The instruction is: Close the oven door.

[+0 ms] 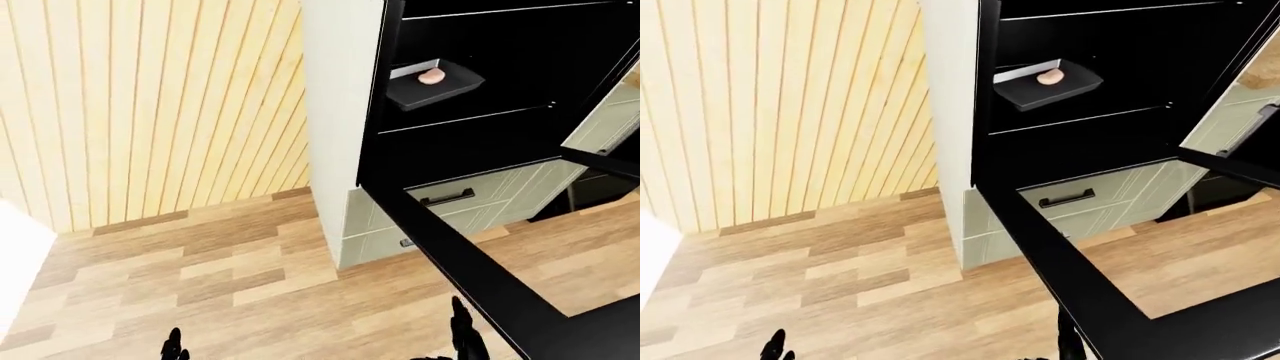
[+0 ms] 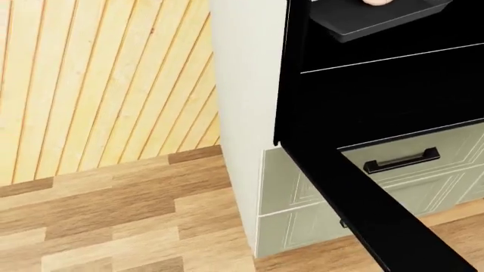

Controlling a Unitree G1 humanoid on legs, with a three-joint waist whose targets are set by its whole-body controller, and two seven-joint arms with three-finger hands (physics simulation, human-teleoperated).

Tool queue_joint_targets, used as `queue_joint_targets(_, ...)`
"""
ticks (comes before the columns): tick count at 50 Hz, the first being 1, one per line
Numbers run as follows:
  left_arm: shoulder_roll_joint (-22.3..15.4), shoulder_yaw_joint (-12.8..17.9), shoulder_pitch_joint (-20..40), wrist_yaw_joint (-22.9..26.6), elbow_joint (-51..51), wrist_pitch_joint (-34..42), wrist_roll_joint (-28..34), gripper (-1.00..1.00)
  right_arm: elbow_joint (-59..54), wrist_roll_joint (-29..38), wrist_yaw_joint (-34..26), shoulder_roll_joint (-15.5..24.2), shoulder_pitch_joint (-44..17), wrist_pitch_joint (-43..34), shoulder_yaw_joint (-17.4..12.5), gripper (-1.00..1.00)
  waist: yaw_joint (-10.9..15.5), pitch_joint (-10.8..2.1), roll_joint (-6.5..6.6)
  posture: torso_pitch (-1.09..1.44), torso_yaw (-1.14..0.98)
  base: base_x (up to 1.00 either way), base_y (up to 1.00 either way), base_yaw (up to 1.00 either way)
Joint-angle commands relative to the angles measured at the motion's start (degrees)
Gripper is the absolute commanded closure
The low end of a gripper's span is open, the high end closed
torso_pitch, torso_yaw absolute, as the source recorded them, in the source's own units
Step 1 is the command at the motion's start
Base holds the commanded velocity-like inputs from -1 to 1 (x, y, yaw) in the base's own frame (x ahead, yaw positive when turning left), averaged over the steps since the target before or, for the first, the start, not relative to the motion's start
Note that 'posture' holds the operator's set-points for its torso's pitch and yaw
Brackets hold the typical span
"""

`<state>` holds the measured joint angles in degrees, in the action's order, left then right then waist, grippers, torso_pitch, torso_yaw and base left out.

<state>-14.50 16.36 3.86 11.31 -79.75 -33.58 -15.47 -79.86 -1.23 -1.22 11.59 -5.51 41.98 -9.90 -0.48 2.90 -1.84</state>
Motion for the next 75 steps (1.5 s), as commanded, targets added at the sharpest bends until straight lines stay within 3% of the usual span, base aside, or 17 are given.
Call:
queue_joint_targets(1,-0.3,-0.15,0.72,0.35,0.99,-1.06,0.23,-1.0,1.21,0.5,3.08,1.36,-0.43,3.1,-1.65,-1.0,0.07,-0.78,0.12,0.0,0.0,0.0,0.0,0.0)
queue_joint_targets(3,-0.3,-0.17,0.78,0.34,1.0,-0.99,0.26,-1.0,1.01,2.74,5.41,1.87,-0.67,3.69,-1.22,-1.0,0.25,-1.27,0.6,0.0,0.0,0.0,0.0,0.0)
queue_joint_targets(8,-0.28,-0.2,0.79,0.33,0.98,-1.0,0.39,-1.0,1.23,-1.21,-0.26,1.28,-0.79,1.1,-4.18,-1.0,0.2,-2.13,0.73,0.0,0.0,0.0,0.0,0.0)
queue_joint_targets(9,-0.3,-0.21,0.78,0.33,0.98,-1.0,0.43,-1.0,1.14,1.16,3.87,1.99,-0.68,1.94,-2.77,-1.0,0.19,-2.29,0.72,0.0,0.0,0.0,0.0,0.0)
queue_joint_targets(21,-0.31,-0.1,0.71,0.37,0.95,-1.05,0.59,-1.0,1.22,-2.48,-1.41,1.69,-0.42,0.91,-4.22,-1.0,0.3,-3.11,1.19,0.0,0.0,0.0,0.0,0.0)
queue_joint_targets(22,-0.32,-0.1,0.72,0.38,0.95,-1.06,0.6,-1.0,1.26,-2.43,-1.15,1.54,-0.31,1.13,-4.02,-1.0,0.18,-4.09,1.46,0.0,0.0,0.0,0.0,-0.06)
queue_joint_targets(24,-0.32,-0.1,0.71,0.38,0.96,-1.08,0.61,-1.0,1.39,-2.87,-1.26,1.1,-0.07,1.43,-3.72,-1.0,0.27,-2.92,1.66,0.0,0.0,0.0,0.0,-0.08)
queue_joint_targets(35,-0.27,-0.16,0.61,0.22,0.96,-1.08,0.67,-1.0,1.55,-4.86,-2.96,0.63,0.2,1.33,-3.15,-1.0,0.06,-2.0,2.78,0.0,0.0,0.0,0.0,-0.08)
queue_joint_targets(46,-0.23,-0.18,0.56,0.23,0.96,-1.18,0.67,-1.0,1.49,-5.88,-4.45,0.82,0.08,0.89,-3.28,-1.0,0.05,-1.82,2.17,0.0,0.0,0.0,0.0,-0.08)
queue_joint_targets(55,-0.3,-0.14,0.55,0.25,0.97,-1.09,0.67,-1.0,1.44,-5.86,-4.53,0.93,0.04,0.66,-3.23,-1.0,0.01,-1.66,2.83,0.0,0.0,0.0,0.0,-0.08)
queue_joint_targets(63,-0.28,-0.19,0.66,0.27,0.97,-0.96,0.68,-1.0,1.48,-6.16,-4.96,0.92,-0.07,0.35,-3.33,-1.0,0.05,-1.66,2.2,0.0,0.0,0.0,0.0,-0.09)
queue_joint_targets(75,-0.35,-0.07,0.64,0.41,0.94,-1.0,0.58,-1.0,1.44,-6.55,-5.61,1.04,-0.2,0.21,-3.46,-1.0,-0.49,-1.36,3.04,0.0,0.0,0.0,0.0,-0.2)
